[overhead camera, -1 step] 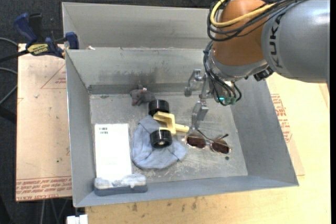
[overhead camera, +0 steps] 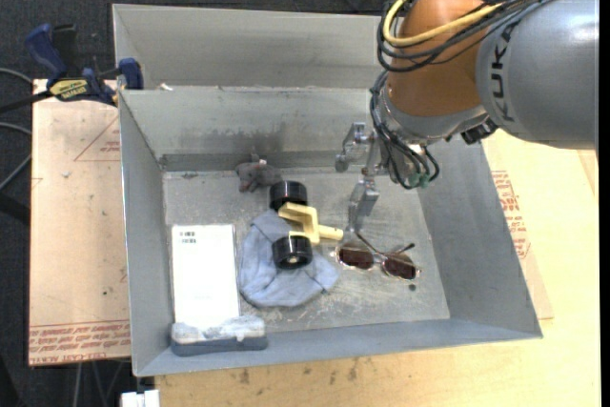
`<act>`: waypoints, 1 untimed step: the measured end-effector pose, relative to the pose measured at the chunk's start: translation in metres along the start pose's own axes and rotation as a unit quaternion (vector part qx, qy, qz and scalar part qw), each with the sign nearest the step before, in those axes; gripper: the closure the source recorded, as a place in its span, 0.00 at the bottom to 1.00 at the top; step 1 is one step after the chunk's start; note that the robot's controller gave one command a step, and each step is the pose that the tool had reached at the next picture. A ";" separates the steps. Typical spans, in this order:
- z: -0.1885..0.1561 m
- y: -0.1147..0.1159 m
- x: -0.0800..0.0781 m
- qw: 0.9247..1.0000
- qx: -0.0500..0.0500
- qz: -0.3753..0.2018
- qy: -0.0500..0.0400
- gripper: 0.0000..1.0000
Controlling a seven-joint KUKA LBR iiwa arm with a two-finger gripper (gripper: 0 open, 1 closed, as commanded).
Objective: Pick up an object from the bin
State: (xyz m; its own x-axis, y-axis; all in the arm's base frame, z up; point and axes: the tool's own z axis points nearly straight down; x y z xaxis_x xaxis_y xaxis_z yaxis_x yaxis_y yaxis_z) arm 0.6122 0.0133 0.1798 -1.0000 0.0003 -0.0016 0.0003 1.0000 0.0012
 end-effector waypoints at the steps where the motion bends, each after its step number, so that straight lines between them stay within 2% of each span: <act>1: 0.043 0.007 0.011 0.998 0.000 0.061 -0.001 0.00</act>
Offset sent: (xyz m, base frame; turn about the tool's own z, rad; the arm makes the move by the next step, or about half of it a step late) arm -0.0217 0.0330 -0.0541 0.1767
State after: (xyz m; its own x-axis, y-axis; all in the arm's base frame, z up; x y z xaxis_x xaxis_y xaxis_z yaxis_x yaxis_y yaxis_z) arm 0.6014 0.0203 0.1371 -0.9924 0.1227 -0.0043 0.1227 0.9924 0.0018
